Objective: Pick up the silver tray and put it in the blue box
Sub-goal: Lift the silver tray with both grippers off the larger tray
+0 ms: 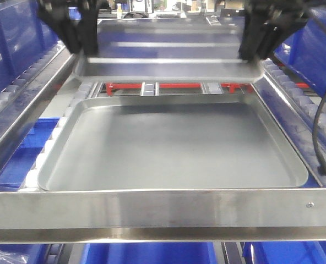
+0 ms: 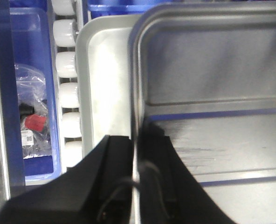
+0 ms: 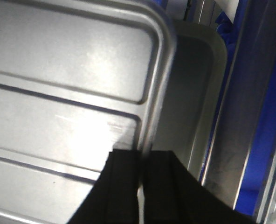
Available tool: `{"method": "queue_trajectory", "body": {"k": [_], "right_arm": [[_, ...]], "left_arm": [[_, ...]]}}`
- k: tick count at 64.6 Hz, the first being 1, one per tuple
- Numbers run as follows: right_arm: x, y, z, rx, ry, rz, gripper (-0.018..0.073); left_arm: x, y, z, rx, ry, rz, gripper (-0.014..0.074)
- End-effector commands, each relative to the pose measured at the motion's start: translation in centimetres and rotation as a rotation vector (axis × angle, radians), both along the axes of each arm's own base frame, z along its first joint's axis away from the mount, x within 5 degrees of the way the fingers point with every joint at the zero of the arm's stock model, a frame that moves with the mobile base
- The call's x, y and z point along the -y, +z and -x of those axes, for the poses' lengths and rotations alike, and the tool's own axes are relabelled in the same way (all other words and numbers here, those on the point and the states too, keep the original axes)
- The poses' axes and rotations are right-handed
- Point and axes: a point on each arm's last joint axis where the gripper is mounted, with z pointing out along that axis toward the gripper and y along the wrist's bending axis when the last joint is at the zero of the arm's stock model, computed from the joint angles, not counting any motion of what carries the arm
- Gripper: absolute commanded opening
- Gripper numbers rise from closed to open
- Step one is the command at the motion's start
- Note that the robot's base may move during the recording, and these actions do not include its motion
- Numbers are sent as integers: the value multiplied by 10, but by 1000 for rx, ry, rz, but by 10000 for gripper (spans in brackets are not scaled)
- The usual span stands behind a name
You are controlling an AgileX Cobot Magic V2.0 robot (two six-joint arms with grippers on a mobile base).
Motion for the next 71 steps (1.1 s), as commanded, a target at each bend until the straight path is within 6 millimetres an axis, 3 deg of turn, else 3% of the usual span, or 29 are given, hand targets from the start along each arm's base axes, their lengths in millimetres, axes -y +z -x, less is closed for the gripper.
{"method": "queue_trajectory", "body": {"k": [1, 71], "right_arm": [[-2, 36, 9, 125, 20, -57, 57], [-1, 35, 9, 118, 21, -55, 57]], "left_arm": [[2, 39, 13, 121, -19, 116, 11], [1, 36, 11, 114, -9, 88, 11]]}}
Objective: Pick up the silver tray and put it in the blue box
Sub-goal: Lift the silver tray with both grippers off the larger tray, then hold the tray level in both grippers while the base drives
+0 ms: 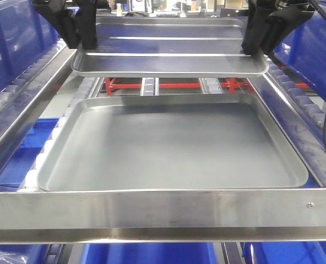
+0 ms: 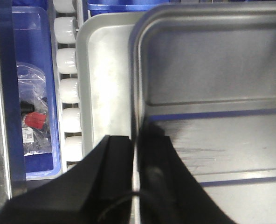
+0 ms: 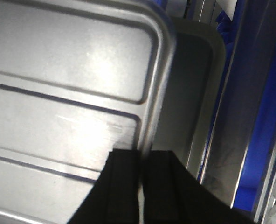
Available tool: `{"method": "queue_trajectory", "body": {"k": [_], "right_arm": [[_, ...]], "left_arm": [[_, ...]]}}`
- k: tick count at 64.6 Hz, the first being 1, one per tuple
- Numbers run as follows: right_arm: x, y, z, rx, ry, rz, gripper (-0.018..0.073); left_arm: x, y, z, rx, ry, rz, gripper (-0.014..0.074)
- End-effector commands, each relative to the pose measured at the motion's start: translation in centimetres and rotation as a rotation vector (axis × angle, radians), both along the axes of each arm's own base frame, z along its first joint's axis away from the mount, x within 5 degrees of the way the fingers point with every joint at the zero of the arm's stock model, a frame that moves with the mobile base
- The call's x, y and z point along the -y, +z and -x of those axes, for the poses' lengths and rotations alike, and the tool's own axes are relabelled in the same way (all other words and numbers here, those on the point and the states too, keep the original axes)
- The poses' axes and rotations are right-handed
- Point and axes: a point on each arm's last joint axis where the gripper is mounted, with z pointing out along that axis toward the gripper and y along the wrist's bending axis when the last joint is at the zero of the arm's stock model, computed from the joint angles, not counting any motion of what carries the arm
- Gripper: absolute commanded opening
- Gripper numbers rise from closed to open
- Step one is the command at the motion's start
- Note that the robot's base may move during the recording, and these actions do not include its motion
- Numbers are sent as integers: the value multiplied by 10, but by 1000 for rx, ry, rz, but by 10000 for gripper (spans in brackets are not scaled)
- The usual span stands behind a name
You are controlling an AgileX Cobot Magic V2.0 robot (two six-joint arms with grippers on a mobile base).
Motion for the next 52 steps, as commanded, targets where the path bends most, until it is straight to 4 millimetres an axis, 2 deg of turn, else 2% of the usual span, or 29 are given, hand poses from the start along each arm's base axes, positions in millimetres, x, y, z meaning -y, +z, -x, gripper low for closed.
{"method": "queue_trajectory", "body": {"k": [1, 52], "right_arm": [[-3, 31, 6, 119, 20, -55, 57], [-3, 31, 6, 119, 20, -55, 57]], "left_arm": [[1, 33, 8, 116, -16, 92, 11], [1, 33, 8, 116, -16, 92, 10]]}}
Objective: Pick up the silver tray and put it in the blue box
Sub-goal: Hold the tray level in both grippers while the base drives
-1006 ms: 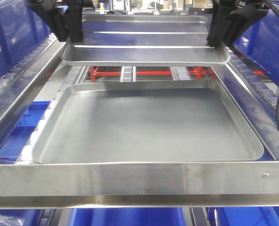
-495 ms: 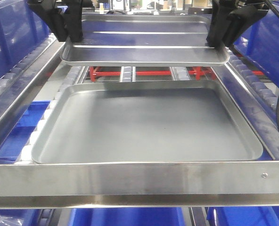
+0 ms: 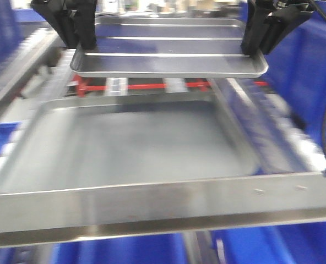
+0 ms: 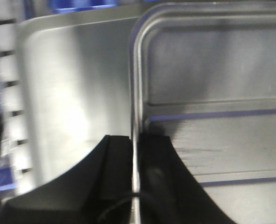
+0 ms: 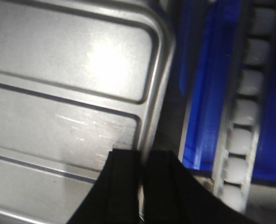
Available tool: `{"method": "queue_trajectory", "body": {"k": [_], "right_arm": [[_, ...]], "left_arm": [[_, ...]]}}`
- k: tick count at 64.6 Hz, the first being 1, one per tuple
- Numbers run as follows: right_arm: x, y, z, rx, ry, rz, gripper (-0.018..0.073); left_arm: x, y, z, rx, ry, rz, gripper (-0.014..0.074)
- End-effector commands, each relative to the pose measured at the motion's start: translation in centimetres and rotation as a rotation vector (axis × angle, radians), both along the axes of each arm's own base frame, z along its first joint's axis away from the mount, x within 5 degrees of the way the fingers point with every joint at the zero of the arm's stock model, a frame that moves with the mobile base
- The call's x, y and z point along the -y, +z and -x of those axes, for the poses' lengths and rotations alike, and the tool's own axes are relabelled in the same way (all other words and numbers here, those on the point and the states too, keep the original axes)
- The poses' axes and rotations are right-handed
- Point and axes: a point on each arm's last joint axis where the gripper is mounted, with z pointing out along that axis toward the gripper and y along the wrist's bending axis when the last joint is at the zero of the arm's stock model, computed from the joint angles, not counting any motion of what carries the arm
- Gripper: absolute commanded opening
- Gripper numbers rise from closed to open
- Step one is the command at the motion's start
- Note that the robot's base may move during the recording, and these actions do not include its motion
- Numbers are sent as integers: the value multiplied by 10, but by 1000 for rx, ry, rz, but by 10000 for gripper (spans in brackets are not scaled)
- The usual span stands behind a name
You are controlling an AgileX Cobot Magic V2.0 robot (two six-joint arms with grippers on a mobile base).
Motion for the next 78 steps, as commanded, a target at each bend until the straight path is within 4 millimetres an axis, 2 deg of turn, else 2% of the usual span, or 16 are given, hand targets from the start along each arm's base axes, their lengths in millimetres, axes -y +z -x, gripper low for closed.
{"method": "queue_trajectory", "body": {"k": [1, 78], "right_arm": [[-2, 31, 6, 119, 18, -53, 57], [-2, 31, 6, 119, 18, -53, 57]], "left_arm": [[2, 33, 8, 118, -18, 95, 10], [2, 33, 8, 118, -18, 95, 10]]}}
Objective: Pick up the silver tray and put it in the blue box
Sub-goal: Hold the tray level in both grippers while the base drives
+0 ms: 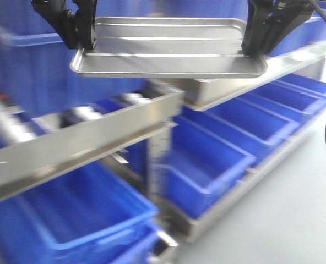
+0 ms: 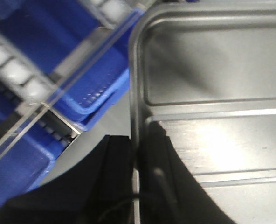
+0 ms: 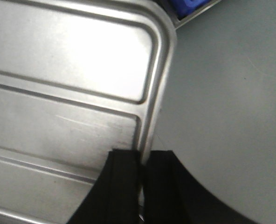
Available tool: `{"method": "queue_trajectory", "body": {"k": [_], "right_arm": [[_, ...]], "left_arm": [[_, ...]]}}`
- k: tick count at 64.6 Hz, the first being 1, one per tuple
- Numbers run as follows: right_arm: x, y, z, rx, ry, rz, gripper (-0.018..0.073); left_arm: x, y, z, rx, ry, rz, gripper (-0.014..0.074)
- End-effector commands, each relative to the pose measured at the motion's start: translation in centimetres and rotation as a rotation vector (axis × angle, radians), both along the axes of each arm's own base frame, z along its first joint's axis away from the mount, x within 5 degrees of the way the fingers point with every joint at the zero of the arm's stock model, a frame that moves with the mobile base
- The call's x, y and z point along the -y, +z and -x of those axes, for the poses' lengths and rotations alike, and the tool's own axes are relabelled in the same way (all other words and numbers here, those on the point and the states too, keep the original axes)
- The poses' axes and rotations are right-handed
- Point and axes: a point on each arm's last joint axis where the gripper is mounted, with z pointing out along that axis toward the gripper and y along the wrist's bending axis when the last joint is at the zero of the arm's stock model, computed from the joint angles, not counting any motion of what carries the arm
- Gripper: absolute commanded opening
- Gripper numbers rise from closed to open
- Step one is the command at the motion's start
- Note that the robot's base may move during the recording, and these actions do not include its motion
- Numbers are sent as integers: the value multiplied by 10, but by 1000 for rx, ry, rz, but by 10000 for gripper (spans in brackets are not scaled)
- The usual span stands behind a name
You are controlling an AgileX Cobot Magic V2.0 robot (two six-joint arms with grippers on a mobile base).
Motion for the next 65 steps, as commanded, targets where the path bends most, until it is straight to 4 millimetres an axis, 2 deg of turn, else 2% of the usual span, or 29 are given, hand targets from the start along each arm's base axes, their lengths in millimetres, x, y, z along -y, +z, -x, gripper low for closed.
{"method": "queue_trajectory", "body": {"k": [1, 65], "right_arm": [[-2, 31, 6, 120, 19, -52, 57], [-1, 30, 7, 107, 19, -47, 57]], "left_arm": [[2, 33, 8, 118, -18, 95, 10], [2, 33, 8, 118, -18, 95, 10]]}}
